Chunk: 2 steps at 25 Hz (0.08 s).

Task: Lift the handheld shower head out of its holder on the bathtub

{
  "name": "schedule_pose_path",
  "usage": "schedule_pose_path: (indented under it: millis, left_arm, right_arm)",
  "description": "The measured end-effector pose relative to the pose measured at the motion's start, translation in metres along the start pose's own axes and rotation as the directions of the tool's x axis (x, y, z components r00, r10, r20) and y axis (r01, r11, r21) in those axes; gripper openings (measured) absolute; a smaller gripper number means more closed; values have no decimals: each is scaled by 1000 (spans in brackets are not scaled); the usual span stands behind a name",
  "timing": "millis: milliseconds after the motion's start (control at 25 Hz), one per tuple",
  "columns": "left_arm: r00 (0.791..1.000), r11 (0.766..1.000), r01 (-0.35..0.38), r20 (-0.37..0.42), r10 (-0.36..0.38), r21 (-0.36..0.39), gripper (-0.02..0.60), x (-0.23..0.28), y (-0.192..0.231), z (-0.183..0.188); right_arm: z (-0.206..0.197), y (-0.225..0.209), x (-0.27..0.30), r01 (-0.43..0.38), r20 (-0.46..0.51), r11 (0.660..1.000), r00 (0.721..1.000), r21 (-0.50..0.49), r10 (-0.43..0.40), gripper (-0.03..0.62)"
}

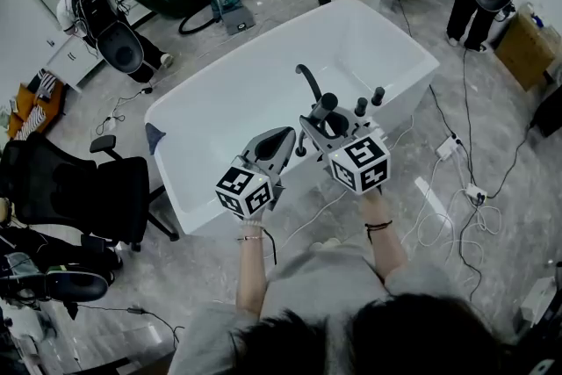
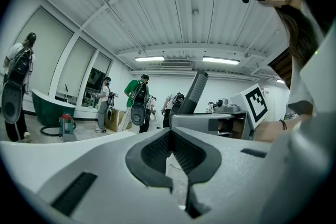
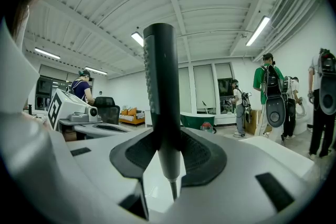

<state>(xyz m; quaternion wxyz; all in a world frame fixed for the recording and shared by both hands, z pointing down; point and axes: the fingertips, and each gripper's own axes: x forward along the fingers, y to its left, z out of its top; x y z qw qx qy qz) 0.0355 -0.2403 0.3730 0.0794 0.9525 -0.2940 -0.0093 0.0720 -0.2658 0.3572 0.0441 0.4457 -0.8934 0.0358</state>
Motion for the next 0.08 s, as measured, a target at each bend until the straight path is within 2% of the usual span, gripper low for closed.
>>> schedule_pose_path:
  millis: [80]
  left_arm:
    - [1000, 1000, 1, 2, -1, 0, 5, 0, 0, 0]
  right_arm:
    - [0, -1, 0, 1, 3, 1000, 1000, 2, -1, 133]
